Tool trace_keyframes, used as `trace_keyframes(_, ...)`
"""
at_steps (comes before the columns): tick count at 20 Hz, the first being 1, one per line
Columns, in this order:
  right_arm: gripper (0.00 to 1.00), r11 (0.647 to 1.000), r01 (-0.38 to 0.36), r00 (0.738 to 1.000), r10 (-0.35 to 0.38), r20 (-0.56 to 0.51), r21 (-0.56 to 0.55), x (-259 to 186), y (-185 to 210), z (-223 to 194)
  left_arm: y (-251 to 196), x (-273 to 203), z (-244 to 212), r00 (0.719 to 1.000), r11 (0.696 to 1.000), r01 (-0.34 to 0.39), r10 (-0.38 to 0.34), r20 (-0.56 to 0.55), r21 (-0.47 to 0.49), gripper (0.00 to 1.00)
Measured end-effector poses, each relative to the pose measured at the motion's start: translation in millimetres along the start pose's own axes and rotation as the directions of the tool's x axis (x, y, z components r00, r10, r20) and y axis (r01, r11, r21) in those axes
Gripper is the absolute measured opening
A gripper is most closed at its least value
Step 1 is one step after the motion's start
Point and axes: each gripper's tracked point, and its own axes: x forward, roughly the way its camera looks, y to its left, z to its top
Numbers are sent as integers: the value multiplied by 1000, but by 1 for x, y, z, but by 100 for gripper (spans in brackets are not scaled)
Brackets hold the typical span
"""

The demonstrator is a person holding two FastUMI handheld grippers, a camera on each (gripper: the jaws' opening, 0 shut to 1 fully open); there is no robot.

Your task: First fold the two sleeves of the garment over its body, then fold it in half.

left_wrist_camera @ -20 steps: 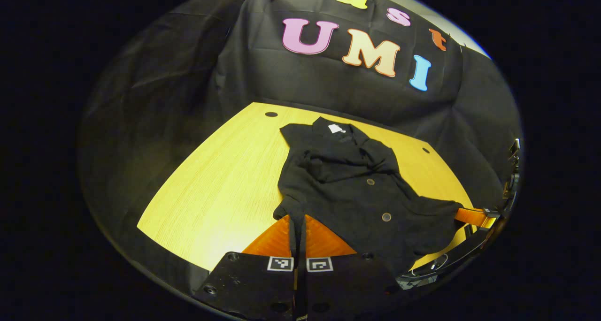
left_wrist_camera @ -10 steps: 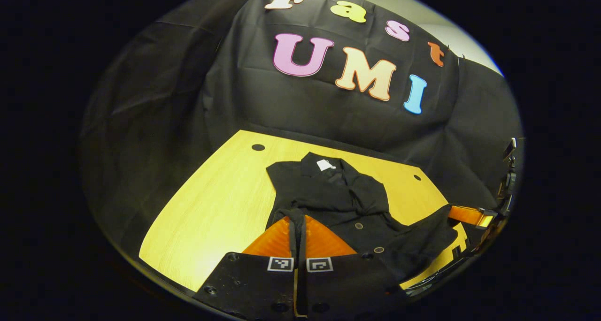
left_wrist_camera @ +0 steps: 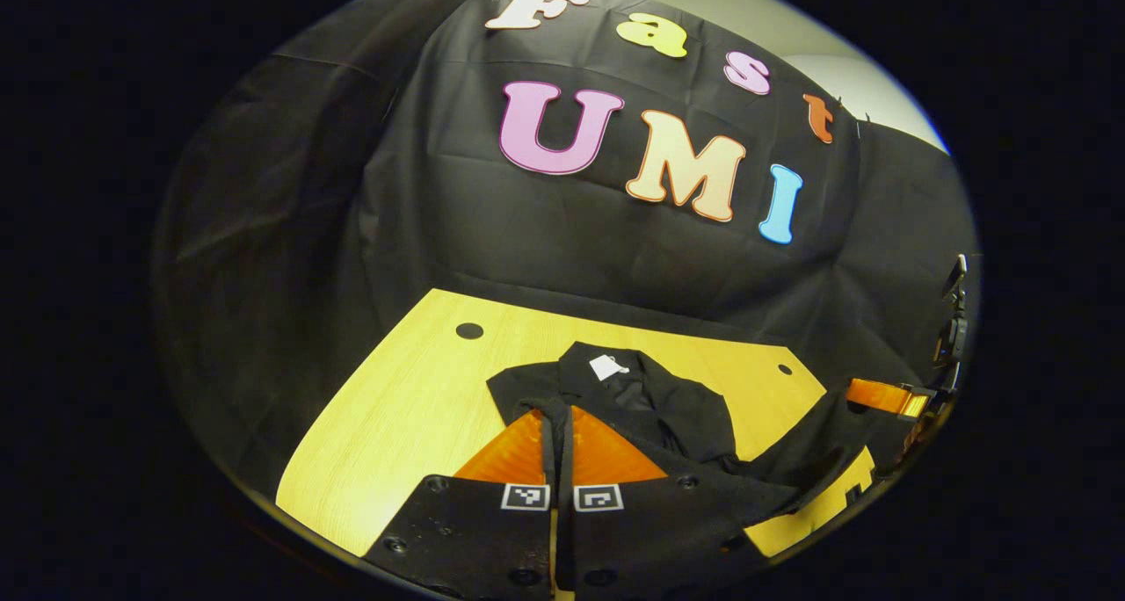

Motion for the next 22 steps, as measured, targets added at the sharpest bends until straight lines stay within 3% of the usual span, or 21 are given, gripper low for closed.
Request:
trace_keyframes(8,2,999,34,999,-35,14,19,50,-12,32,13,60,32,999,1000,17,-17,36,7,0)
trace_keyframes(17,2,988,146,989,-145,-30,52,117,-57,41,30,133,21,999,998,37,-36,-25,53,0)
trace_keyframes(19,6,981,186,982,-185,-37,57,131,-68,42,39,145,19,999,997,19,-16,-34,71,0)
trace_keyframes(20,2,973,222,975,-220,-36,60,135,-76,40,51,149,20,999,995,-28,31,-28,93,0)
trace_keyframes(21,8,955,292,956,-291,-34,52,137,-90,39,67,150,25,994,986,-101,104,-16,129,0)
trace_keyframes(22,24,936,350,937,-350,-12,39,132,-98,42,77,148,35,987,973,-158,158,14,169,33)
